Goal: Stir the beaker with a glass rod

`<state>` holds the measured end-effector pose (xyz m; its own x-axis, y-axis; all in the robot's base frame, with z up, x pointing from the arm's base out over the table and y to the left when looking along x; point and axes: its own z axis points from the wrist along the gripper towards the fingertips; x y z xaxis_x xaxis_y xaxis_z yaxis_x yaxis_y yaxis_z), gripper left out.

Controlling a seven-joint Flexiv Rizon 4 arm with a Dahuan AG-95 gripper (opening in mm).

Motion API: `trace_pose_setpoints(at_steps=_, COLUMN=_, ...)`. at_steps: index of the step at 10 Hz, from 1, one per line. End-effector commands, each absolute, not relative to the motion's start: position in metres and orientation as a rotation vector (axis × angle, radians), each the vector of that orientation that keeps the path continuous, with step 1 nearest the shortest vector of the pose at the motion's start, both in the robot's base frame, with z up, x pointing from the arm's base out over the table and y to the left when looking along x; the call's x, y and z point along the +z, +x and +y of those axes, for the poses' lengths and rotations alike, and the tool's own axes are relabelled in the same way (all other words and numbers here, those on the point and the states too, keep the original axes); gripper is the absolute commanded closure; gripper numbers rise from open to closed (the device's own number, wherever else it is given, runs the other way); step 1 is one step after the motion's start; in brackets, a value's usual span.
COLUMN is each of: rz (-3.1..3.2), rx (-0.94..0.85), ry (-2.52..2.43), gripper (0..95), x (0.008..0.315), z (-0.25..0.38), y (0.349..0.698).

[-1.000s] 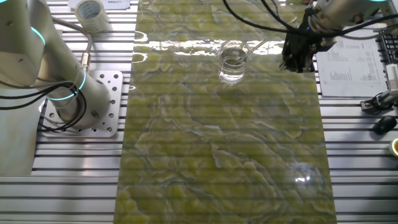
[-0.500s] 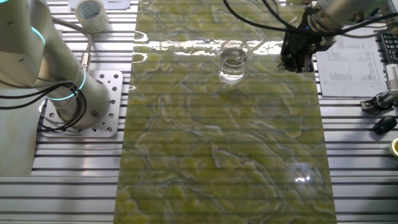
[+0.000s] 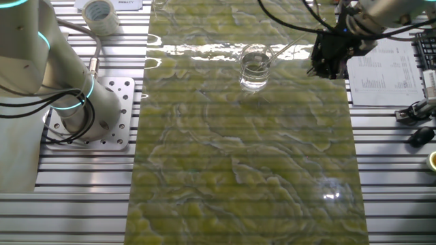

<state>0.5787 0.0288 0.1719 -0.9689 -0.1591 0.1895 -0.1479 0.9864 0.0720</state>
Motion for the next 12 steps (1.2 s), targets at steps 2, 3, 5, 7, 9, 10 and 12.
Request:
trace_pose_setpoints(at_steps=2, rz=-2.898, rx=-0.057, ry=0.232, gripper=95.0, x=0.172, z=0.029, y=0.582)
trace_pose_setpoints(at_steps=3, rz=-2.888, rx=-0.054, ry=0.296, gripper=95.0, x=0.172, z=0.029, y=0.582)
trace_pose_setpoints(at_steps=5, rz=-2.888, rx=-0.046, ry=0.289, gripper=95.0, x=0.172, z=0.029, y=0.582)
trace_pose_setpoints(at_steps=7, rz=-2.888, rx=-0.037, ry=0.313, gripper=95.0, x=0.172, z=0.029, y=0.582)
trace_pose_setpoints(at_steps=9, rz=-2.885, rx=-0.027, ry=0.336, gripper=95.0, x=0.177, z=0.031, y=0.592)
trace_pose_setpoints(at_steps=10, rz=-2.884, rx=-0.022, ry=0.341, gripper=95.0, x=0.182, z=0.034, y=0.602)
trace_pose_setpoints(at_steps=12, rz=-2.877, rx=-0.023, ry=0.334, gripper=95.0, x=0.194, z=0.041, y=0.619)
